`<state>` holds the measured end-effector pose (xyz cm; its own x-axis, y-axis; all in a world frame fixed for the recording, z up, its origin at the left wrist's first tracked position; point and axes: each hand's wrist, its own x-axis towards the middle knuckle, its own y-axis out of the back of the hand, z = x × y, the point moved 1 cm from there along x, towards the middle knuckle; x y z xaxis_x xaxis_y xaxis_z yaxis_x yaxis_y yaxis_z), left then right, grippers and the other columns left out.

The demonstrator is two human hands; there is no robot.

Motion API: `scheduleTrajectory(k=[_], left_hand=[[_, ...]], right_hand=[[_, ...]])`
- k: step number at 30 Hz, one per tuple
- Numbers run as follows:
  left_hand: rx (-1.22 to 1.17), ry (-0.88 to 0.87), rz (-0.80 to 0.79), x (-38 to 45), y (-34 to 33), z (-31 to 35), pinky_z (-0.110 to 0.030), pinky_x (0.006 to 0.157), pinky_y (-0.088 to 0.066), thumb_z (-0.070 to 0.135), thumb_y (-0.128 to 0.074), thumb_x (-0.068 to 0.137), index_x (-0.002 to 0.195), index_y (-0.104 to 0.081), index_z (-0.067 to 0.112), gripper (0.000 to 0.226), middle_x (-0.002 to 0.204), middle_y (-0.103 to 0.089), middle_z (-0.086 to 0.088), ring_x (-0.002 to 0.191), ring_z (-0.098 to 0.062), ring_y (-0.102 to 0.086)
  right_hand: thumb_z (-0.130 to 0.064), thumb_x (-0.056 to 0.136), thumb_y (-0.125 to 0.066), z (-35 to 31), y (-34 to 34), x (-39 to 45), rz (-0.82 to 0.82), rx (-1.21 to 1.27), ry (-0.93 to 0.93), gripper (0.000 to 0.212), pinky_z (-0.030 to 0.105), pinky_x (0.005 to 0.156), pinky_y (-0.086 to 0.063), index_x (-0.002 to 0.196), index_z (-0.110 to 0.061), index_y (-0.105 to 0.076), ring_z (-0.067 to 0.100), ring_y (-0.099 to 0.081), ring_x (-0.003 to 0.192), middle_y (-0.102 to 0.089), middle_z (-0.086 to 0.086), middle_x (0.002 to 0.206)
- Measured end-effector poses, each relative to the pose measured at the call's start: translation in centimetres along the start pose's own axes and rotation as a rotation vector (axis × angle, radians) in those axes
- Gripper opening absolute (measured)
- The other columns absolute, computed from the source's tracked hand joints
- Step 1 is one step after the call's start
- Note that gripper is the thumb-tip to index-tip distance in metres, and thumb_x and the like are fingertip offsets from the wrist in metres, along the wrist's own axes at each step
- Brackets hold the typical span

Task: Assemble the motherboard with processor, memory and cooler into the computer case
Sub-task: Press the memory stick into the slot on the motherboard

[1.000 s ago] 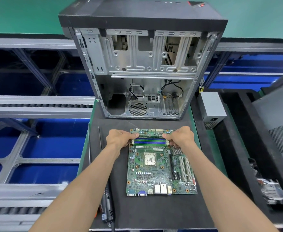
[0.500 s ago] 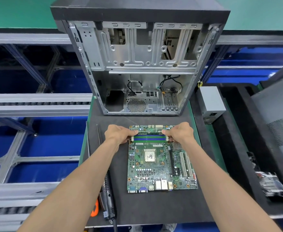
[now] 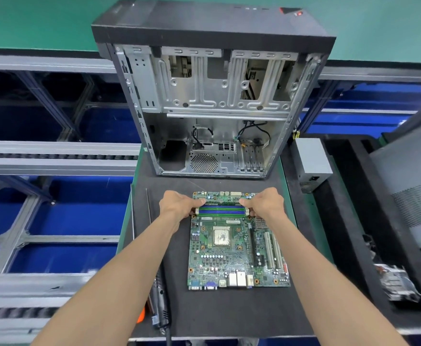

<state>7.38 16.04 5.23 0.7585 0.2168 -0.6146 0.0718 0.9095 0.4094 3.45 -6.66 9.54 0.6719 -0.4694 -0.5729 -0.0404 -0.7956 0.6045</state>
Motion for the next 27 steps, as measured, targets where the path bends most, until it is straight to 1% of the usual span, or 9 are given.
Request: scheduleTrajectory(k=[3,7,10,13,16,18,23,25,27], left_hand=[[-0.078,-0.002,-0.01,-0.2,-0.1,-0.8,-0.03,0.075,-0.06,0.042,-0.091,0.068,0.08,-0.077,0.004,0.042,0.078,-0.076,-0.009,0.067,-0.016,-0.067],[-0.26,0.04,-0.132,-0.9,0.2,-1.0,-0.032,0.075,-0.058,0.04,-0.058,0.098,0.097,-0.072,0.002,0.041,0.095,-0.076,-0.012,0.085,-0.021,-0.071],[-0.186,-0.006,-0.102,-1.5,-0.3,-0.3,-0.038,0.082,-0.06,0.038,-0.049,0.102,0.107,-0.064,0.005,0.037,0.101,-0.073,-0.009,0.087,-0.024,-0.071],[-0.125,-0.028,-0.086,-1.7,-0.4,0.0,-0.04,0.088,-0.058,0.035,-0.047,0.1,0.115,-0.06,0.009,0.033,0.104,-0.072,-0.007,0.088,-0.025,-0.071],[-0.121,-0.022,-0.159,-1.3,0.1,0.1,-0.032,0.073,-0.057,0.033,-0.048,0.098,0.109,-0.066,0.007,0.033,0.095,-0.074,-0.006,0.075,-0.022,-0.069],[-0.116,-0.04,-0.173,-1.2,0.0,-0.1,-0.03,0.069,-0.053,0.03,-0.049,0.096,0.102,-0.069,0.009,0.03,0.087,-0.069,-0.001,0.072,-0.02,-0.067],[-0.028,-0.069,-0.159,-1.3,-0.2,-0.1,-0.035,0.084,-0.058,0.027,-0.049,0.091,0.093,-0.072,0.01,0.029,0.087,-0.072,-0.004,0.078,-0.023,-0.071],[0.113,-0.123,-0.075,-1.9,0.1,0.5,-0.039,0.087,-0.056,0.035,-0.048,0.092,0.085,-0.071,0.006,0.037,0.086,-0.073,-0.011,0.085,-0.031,-0.07],[0.348,-0.268,0.059,-3.1,-0.1,1.0,-0.039,0.079,-0.051,0.036,-0.045,0.094,0.062,-0.059,0.009,0.044,0.075,-0.065,-0.012,0.081,-0.037,-0.063]], right_hand=[[-0.034,0.088,-0.079,0.5,-0.6,-0.1,0.056,0.004,0.034,0.038,0.046,0.089,-0.058,0.083,0.001,-0.065,0.033,-0.071,0.094,-0.073,0.02,0.096],[-0.037,0.099,-0.058,1.4,-0.8,-0.1,0.045,0.182,0.003,0.038,0.044,0.081,-0.059,0.081,-0.004,-0.064,0.026,-0.068,0.064,-0.073,0.015,0.087],[-0.041,0.102,-0.048,1.2,-1.4,-0.3,0.066,0.118,0.042,0.046,0.04,0.074,-0.053,0.073,-0.007,-0.056,0.026,-0.068,0.072,-0.069,0.01,0.079],[-0.041,0.105,-0.044,1.1,-1.7,-0.4,0.09,0.106,0.05,0.048,0.038,0.072,-0.048,0.069,-0.009,-0.047,0.022,-0.061,0.067,-0.062,0.007,0.073],[-0.042,0.105,-0.044,1.4,-0.8,0.0,-0.002,0.193,-0.004,0.045,0.047,0.092,-0.054,0.091,-0.004,-0.065,0.029,-0.07,0.087,-0.072,0.013,0.092],[-0.04,0.105,-0.044,1.8,-0.8,0.2,-0.02,0.214,-0.015,0.042,0.048,0.096,-0.053,0.096,-0.004,-0.064,0.029,-0.07,0.089,-0.072,0.012,0.095],[-0.037,0.104,-0.047,2.0,-1.3,-0.2,0.007,0.203,-0.015,0.043,0.046,0.096,-0.052,0.099,-0.001,-0.07,0.03,-0.07,0.094,-0.074,0.013,0.094],[-0.034,0.103,-0.049,2.3,-0.7,-0.2,-0.029,0.248,-0.015,0.04,0.049,0.098,-0.052,0.098,-0.001,-0.071,0.031,-0.071,0.094,-0.075,0.014,0.094],[-0.034,0.103,-0.052,2.9,-0.5,-0.5,-0.049,0.322,0.012,0.038,0.05,0.098,-0.054,0.097,-0.003,-0.073,0.03,-0.073,0.092,-0.076,0.013,0.092]])
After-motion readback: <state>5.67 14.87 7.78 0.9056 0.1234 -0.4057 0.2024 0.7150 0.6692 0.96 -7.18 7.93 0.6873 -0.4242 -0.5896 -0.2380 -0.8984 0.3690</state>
